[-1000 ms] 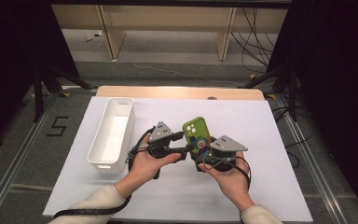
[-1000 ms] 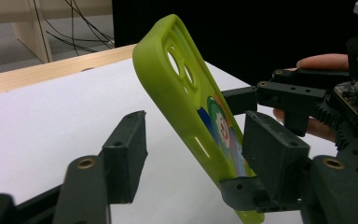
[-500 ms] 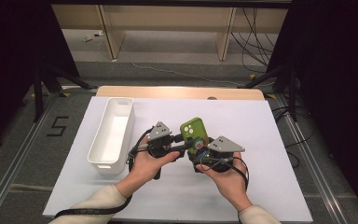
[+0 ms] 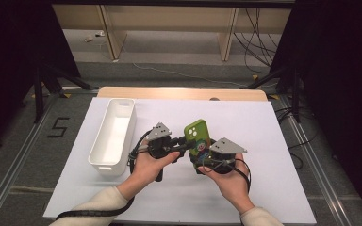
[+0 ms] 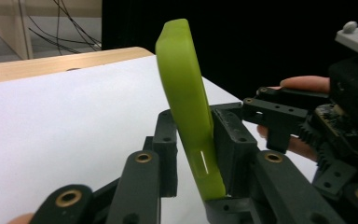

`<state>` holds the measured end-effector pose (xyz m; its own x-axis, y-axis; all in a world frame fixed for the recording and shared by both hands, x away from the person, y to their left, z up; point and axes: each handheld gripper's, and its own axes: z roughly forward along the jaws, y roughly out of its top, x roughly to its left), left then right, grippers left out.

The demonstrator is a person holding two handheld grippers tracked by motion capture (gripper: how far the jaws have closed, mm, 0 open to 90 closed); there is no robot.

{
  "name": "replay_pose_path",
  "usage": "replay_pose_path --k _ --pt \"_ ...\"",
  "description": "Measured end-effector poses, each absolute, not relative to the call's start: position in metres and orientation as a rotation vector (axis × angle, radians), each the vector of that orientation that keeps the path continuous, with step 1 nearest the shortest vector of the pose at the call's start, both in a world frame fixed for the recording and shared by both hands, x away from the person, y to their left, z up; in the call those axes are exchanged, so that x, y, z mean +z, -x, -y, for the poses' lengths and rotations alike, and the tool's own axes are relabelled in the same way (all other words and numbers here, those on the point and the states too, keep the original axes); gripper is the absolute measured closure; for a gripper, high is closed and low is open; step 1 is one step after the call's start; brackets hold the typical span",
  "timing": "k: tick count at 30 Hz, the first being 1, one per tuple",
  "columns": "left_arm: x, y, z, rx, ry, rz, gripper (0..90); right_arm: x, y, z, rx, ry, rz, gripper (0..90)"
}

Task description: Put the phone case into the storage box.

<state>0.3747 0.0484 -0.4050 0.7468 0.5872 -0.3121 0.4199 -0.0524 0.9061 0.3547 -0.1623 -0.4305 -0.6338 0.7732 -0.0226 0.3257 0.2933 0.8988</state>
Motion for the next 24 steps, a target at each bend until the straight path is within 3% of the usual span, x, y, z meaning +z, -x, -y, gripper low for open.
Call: replay_pose_path --k 6,24 --pt "-0.403 -0.373 -0.047 0.139 -1.686 -0.769 76.8 -0.432 -0.355 0.162 1.317 -0.985 -2.111 15.6" --pt "-0.394 -0.379 -0.065 0.125 -1.734 -0.639 77.3 -0.426 -0.354 0.174 1.397 -0.904 -2.17 10.6"
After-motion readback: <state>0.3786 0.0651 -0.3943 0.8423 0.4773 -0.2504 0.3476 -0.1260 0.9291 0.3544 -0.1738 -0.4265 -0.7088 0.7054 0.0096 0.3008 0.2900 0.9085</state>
